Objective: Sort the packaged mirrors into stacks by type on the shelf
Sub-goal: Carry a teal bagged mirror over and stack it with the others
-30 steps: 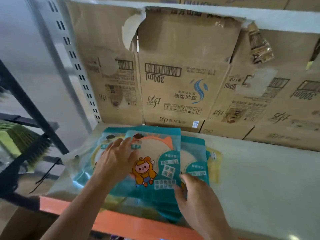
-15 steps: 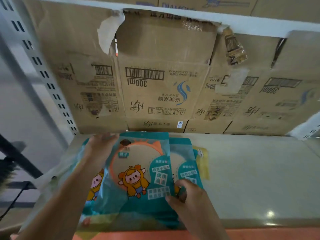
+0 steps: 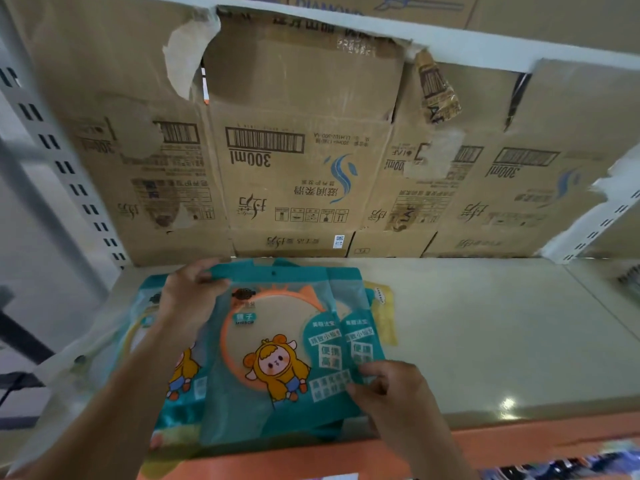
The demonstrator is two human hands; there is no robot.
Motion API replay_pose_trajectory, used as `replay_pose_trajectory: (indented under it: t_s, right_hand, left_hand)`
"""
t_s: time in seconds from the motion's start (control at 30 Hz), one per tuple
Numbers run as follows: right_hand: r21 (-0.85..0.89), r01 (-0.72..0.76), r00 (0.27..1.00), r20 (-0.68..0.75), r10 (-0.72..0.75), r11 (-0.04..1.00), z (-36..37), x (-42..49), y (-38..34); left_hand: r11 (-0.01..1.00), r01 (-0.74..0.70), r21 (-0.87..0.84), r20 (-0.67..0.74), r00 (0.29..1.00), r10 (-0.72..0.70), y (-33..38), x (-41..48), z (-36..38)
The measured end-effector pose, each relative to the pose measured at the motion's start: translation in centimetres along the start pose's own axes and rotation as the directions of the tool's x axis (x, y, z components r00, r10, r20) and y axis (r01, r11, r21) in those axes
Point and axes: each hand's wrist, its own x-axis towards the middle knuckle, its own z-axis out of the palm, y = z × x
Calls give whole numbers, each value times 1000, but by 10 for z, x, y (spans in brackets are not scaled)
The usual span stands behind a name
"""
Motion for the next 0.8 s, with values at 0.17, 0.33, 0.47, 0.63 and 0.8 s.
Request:
replay_pose_trajectory:
  t_s: [0.17, 0.33, 0.47, 0.63, 0.8]
  right_hand:
    - [61, -13, 999, -29, 15, 998, -5, -2, 8]
    - [58, 15, 996, -84, -10, 998, -20, -7, 15]
    - [88, -1, 990, -140, 13, 996, -43, -9, 33]
    - [176, 21, 981, -195, 14, 984, -77, -22, 58]
    - [179, 53, 951, -310, 5, 983, -112, -37, 89]
  left_hand:
    - [995, -6, -99, -82, 997, -2, 8, -5, 9]
    - [993, 0, -118, -104, 995, -12, 22, -6, 25]
    - [994, -6, -108, -57, 998, -1, 39, -13, 49]
    - [992, -34, -121, -9, 999, 33, 60, -28, 93]
    - [989, -88, -116, 70, 993, 97, 88, -53, 142]
